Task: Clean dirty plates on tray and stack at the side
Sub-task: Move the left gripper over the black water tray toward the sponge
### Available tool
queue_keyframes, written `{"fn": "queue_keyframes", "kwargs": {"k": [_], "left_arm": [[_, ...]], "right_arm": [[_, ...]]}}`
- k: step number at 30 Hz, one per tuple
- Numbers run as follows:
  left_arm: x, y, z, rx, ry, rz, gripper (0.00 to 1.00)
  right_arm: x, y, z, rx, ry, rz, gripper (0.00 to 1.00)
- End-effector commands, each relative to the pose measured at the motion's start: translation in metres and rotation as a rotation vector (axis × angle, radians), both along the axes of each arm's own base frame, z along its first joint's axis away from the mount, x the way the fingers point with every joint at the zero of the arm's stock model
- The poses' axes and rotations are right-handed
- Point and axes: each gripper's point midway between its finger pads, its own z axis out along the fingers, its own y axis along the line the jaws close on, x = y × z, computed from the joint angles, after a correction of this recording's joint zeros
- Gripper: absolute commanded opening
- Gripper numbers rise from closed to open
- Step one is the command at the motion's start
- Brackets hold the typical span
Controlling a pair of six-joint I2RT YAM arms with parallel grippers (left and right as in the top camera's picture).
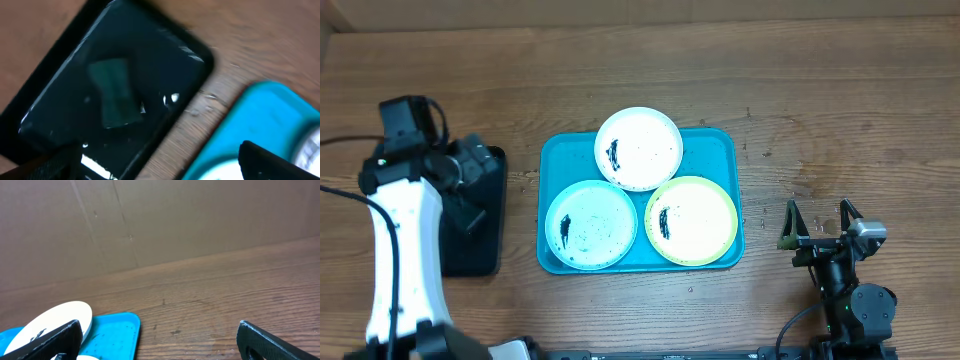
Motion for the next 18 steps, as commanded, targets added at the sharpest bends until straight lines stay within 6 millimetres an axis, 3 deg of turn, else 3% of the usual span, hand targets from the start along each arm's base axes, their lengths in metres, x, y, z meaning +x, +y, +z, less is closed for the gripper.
{"fn": "queue_keyframes", "kwargs": {"k": [1,9,18], "left_arm": [[-0.002,0.018,-0.021,-0.013,0.061,0.13,1.0],[-0.01,0.03,-0.09,-0.074,0.257,0.156,1.0],[-0.017,0.053,-0.131,-0.117,0.318,0.24,1.0]], "right_arm": [[0.0,-0.002,-0.001,-0.007,-0.006,-0.008,1.0],[0.0,-0.002,-0.001,-0.007,-0.006,-0.008,1.0],[0.0,-0.002,-0.001,-0.007,-0.006,-0.008,1.0]]}}
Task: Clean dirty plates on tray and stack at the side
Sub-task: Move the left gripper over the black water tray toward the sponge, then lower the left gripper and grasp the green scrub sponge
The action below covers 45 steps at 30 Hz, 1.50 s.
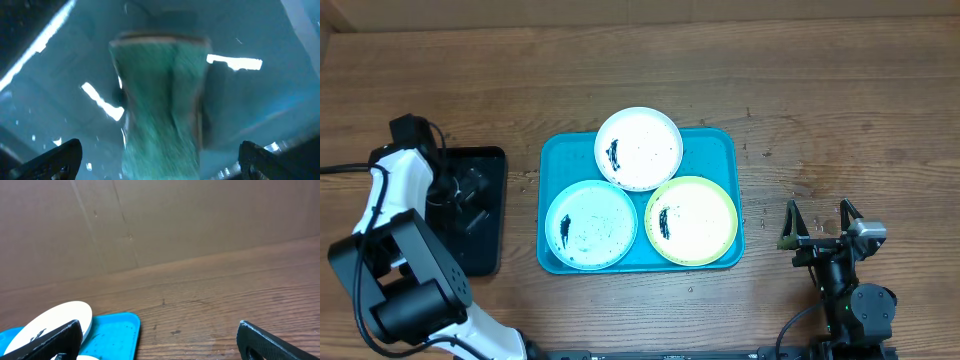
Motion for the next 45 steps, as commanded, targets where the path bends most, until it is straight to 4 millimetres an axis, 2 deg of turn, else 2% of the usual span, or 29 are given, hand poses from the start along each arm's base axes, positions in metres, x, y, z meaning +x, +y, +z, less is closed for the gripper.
{"fn": "queue_keyframes", "kwargs": {"k": [1,8,14,16,19,21,22,26,27,28,29,30,31,39,42,45], "left_arm": [[0.001,0.007,-0.011,-0.01,0.011,0.026,1.0],[0.005,0.007,-0.026,-0.031,0.016,0.019,0.99],[0.002,0.009,-0.049,-0.053,0.051,0.029,0.83],[0.0,0.008,-0.056,-0.062,0.068,0.029,0.72],[-0.002,0.007,-0.062,-0.068,0.084,0.025,0.39],[-0.003,0.008,-0.061,-0.064,0.088,0.009,0.12],[-0.003,0.008,-0.061,-0.061,0.09,0.006,0.04],[-0.003,0.009,-0.061,-0.059,0.088,0.004,0.04],[-0.003,0.009,-0.061,-0.059,0.088,0.004,0.13],[-0.003,0.009,-0.061,-0.059,0.089,0.004,0.33],[-0.003,0.008,-0.061,-0.06,0.089,0.004,0.61],[-0.003,0.007,-0.061,-0.065,0.09,0.004,0.95],[-0.005,0.006,-0.061,-0.074,0.095,0.004,1.0],[-0.005,-0.025,-0.06,-0.238,0.077,0.007,1.0],[-0.006,-0.034,-0.059,-0.288,0.072,0.01,0.77],[-0.005,-0.041,-0.058,-0.326,0.064,0.013,0.6]], "right_arm": [[0.0,-0.002,-0.001,-0.007,-0.006,-0.008,1.0],[0.0,-0.002,-0.001,-0.007,-0.006,-0.008,1.0],[0.0,-0.002,-0.001,-0.007,-0.006,-0.008,1.0],[0.0,-0.002,-0.001,-0.007,-0.006,-0.008,1.0],[0.0,-0.002,-0.001,-0.007,-0.006,-0.008,1.0],[0.0,-0.002,-0.001,-0.007,-0.006,-0.008,1.0],[0.0,-0.002,-0.001,-0.007,-0.006,-0.008,1.0],[0.0,-0.002,-0.001,-0.007,-0.006,-0.008,1.0],[0.0,-0.002,-0.001,-0.007,-0.006,-0.008,1.0],[0.0,-0.002,-0.001,-0.007,-0.006,-0.008,1.0],[0.0,-0.002,-0.001,-0.007,-0.006,-0.008,1.0],[0.0,-0.002,-0.001,-0.007,-0.006,-0.008,1.0],[0.0,-0.002,-0.001,-0.007,-0.006,-0.008,1.0],[0.0,-0.002,-0.001,-0.007,-0.006,-0.008,1.0],[0.0,-0.002,-0.001,-0.007,-0.006,-0.008,1.0],[0.0,-0.002,-0.001,-0.007,-0.006,-0.008,1.0]]}}
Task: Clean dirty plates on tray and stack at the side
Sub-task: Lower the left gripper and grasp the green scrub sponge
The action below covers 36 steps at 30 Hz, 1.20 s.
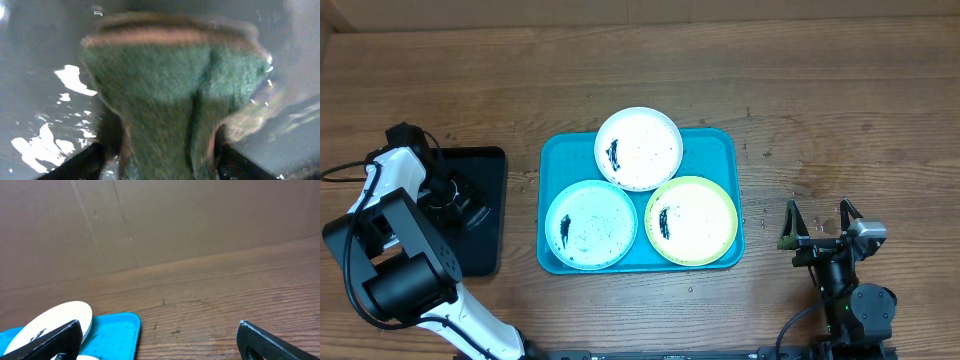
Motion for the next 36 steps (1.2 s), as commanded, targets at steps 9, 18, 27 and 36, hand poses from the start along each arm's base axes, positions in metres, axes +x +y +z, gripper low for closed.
{"fn": "queue_keyframes", "kwargs": {"k": [9,18,27,36], "left_arm": [[-0.01,-0.034,-0.025,-0.171,0.044,0.004,0.17],[-0.012,-0.02,-0.027,-0.093,0.06,-0.004,0.15],[-0.003,0.015,-0.03,0.091,0.046,-0.014,1.0],[0.021,0.036,-0.028,0.189,-0.047,-0.005,1.0]], "right_arm": [[0.0,-0.002,-0.001,-0.008,-0.006,-0.008,1.0],[0.0,-0.002,-0.001,-0.008,-0.006,-0.008,1.0],[0.0,-0.002,-0.001,-0.008,-0.006,-0.008,1.0],[0.0,-0.002,-0.001,-0.008,-0.006,-0.008,1.0]]}}
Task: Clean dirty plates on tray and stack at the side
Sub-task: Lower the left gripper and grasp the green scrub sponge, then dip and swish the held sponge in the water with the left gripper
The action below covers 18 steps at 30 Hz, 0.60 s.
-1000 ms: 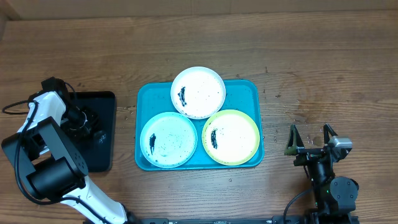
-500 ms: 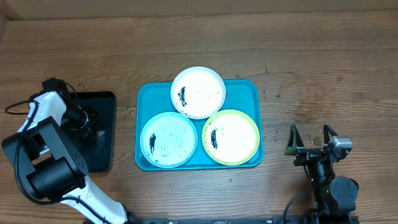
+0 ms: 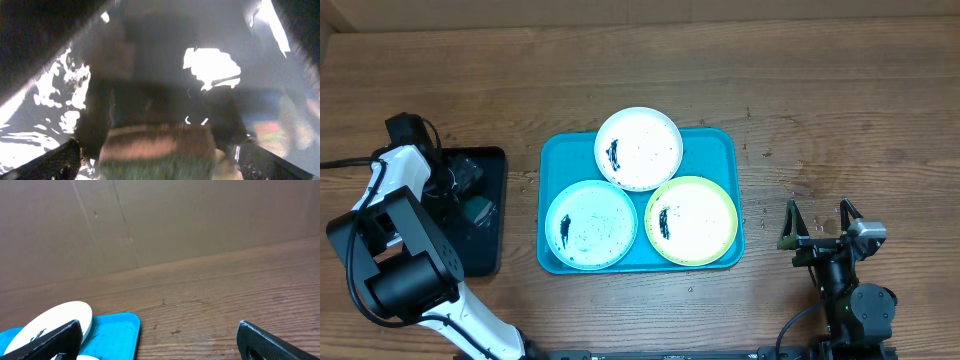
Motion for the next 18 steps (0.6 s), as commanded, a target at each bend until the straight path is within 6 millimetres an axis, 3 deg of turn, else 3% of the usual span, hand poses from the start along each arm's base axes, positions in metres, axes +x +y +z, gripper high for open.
{"fn": "queue_keyframes", "kwargs": {"k": [1,2,5,6,8,9,10,13,15,16,17,18], "left_arm": [[-0.0157,0.0019,-0.0299,-0.002,0.074,0.012,1.0],[-0.0147,0.0021,-0.0299,-0.001,0.07,0.012,0.95],[-0.0141,0.002,-0.0299,-0.002,0.067,0.011,0.58],[-0.0141,0.002,-0.0299,-0.002,0.067,0.011,0.38],[-0.0143,0.0018,-0.0299,-0.003,0.068,0.011,0.22],[-0.0148,0.0017,-0.0299,-0.003,0.07,0.011,0.09],[-0.0154,0.0012,-0.03,-0.006,0.073,0.011,0.04],[-0.0173,0.0002,-0.0302,-0.01,0.08,0.011,0.04],[-0.019,-0.0008,-0.0304,-0.014,0.087,0.011,0.1],[-0.0203,-0.0015,-0.0305,-0.017,0.093,0.011,0.36],[-0.0214,-0.0028,-0.0307,-0.022,0.097,0.01,0.74],[-0.0228,-0.0047,-0.0309,-0.032,0.102,0.009,1.0]], "right_arm": [[0.0001,-0.0015,-0.0013,-0.007,-0.006,-0.008,1.0],[0.0001,-0.0015,-0.0013,-0.007,-0.006,-0.008,1.0],[0.0001,-0.0014,-0.0013,-0.007,-0.006,-0.007,1.0],[0.0001,-0.0015,-0.0013,-0.007,-0.006,-0.008,1.0],[0.0001,-0.0015,-0.0013,-0.007,-0.006,-0.008,1.0],[0.0001,-0.0015,-0.0013,-0.007,-0.006,-0.008,1.0],[0.0001,-0.0015,-0.0013,-0.007,-0.006,-0.008,1.0],[0.0001,-0.0014,-0.0013,-0.007,-0.006,-0.007,1.0],[0.0001,-0.0015,-0.0013,-0.007,-0.006,-0.008,1.0],[0.0001,-0.0015,-0.0013,-0.007,-0.006,-0.008,1.0],[0.0001,-0.0014,-0.0013,-0.007,-0.006,-0.007,1.0],[0.0001,-0.0014,-0.0013,-0.007,-0.006,-0.007,1.0]]}}
